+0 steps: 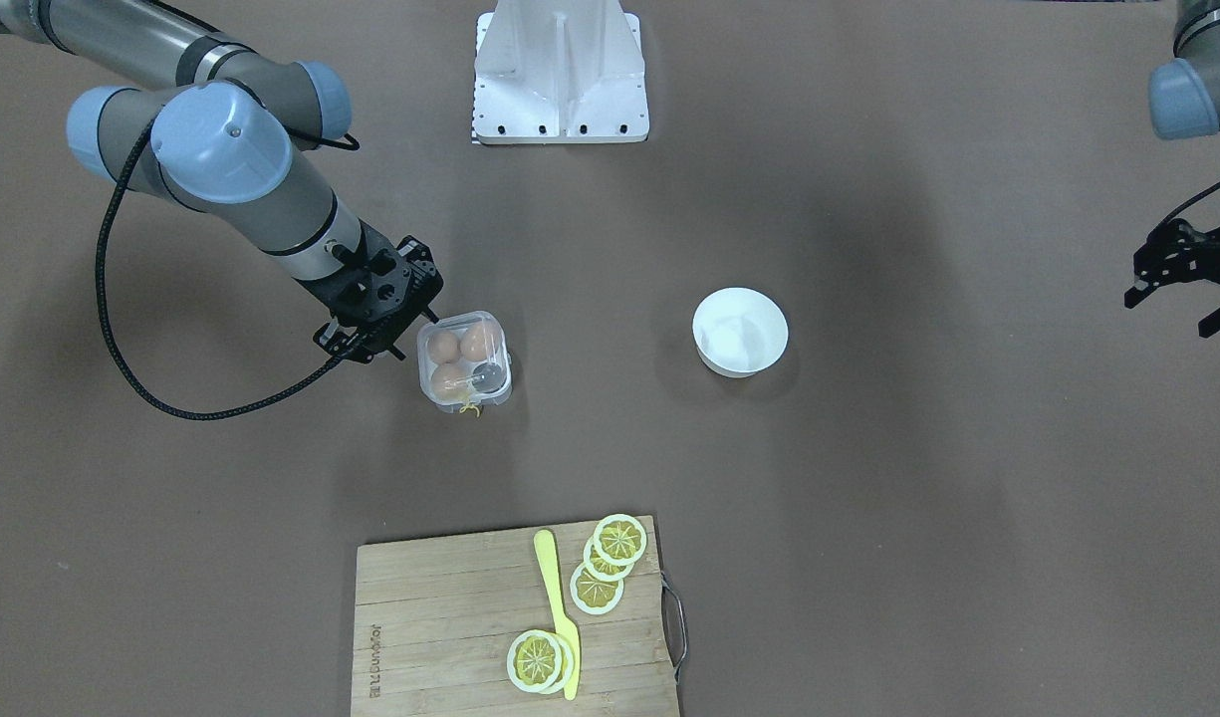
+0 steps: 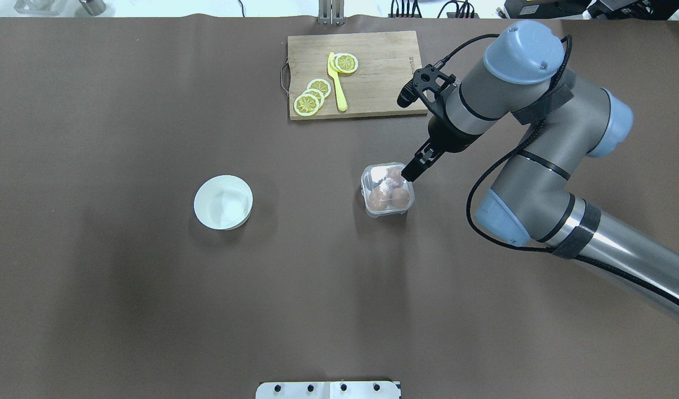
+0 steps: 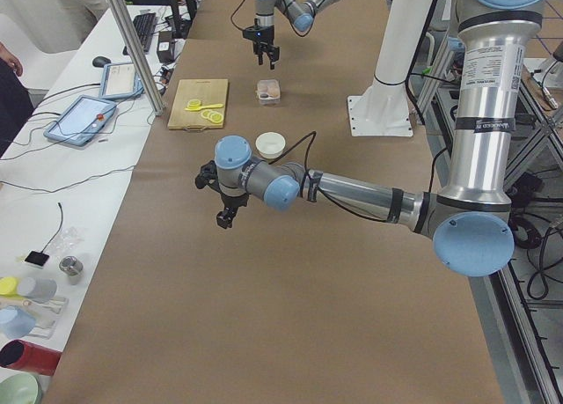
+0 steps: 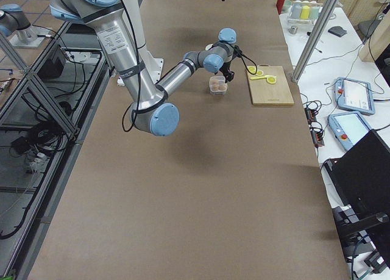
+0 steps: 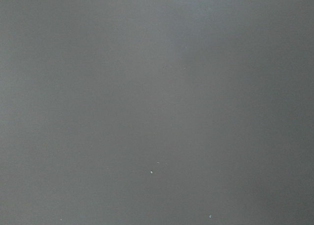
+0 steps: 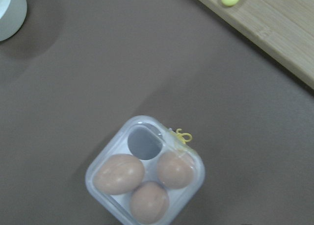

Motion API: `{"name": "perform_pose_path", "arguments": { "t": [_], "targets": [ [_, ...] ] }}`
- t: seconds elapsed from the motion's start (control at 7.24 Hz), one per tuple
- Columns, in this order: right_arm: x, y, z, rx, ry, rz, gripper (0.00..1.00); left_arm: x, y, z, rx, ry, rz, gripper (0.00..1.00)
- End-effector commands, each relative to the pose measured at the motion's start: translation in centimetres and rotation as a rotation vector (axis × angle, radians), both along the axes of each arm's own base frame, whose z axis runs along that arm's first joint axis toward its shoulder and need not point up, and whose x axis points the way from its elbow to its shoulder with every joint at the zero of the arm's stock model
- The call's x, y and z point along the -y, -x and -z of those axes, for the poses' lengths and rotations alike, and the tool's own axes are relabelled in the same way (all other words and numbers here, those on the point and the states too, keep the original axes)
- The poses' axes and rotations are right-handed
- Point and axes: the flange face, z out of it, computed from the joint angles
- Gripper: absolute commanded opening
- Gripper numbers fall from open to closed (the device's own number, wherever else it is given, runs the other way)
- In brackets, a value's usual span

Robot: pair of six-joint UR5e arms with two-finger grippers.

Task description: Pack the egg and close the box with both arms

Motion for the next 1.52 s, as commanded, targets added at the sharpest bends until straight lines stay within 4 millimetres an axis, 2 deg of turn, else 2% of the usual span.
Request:
{"name": "perform_pose_path", "arguments": {
  "t": [0.0,0.14,0.28,0.41,0.69,0.83,0.97,1.11,1.24,1.38],
  "targets": [
    [2.3,-7.3,-3.4,-0.023,0.026,-0.104,1.00,0.0,-0.1,-0.1,-0.002,0.004,-0.003,0.86],
    [2.6,-11.8,-5.0,-0.031,0.026,-0.167,1.00,0.0,-0.1,-0.2,-0.001,0.006,-0.003,0.86],
    [3.9,-15.1,-6.8,-0.062,0.063,-0.237,1.00,-0.1,-0.1,-0.2,-0.003,0.020,-0.006,0.86],
    [3.7,-20.7,-10.7,-0.086,0.117,-0.307,1.00,0.2,0.0,-1.0,-0.006,0.041,-0.005,0.86],
    [2.8,-27.0,-16.1,-0.137,0.204,-0.389,1.00,0.9,2.6,-3.2,-0.014,0.090,0.040,0.81],
    [2.2,-29.3,-17.7,-0.128,0.251,-0.405,1.00,1.2,3.9,-4.0,-0.013,0.112,0.064,0.78],
    [2.5,-31.5,-18.3,-0.122,0.310,-0.427,1.00,1.4,4.6,-5.1,-0.009,0.133,0.079,0.79],
    [2.9,-33.9,-18.7,-0.142,0.377,-0.467,1.00,1.9,5.0,-5.6,-0.005,0.158,0.088,0.83],
    [3.0,-35.9,-19.4,-0.158,0.424,-0.500,1.00,2.0,6.4,-5.8,0.000,0.194,0.114,0.90],
    [2.9,-36.8,-20.0,-0.165,0.472,-0.507,1.00,2.0,7.0,-6.2,0.002,0.204,0.127,0.96]
  ]
}}
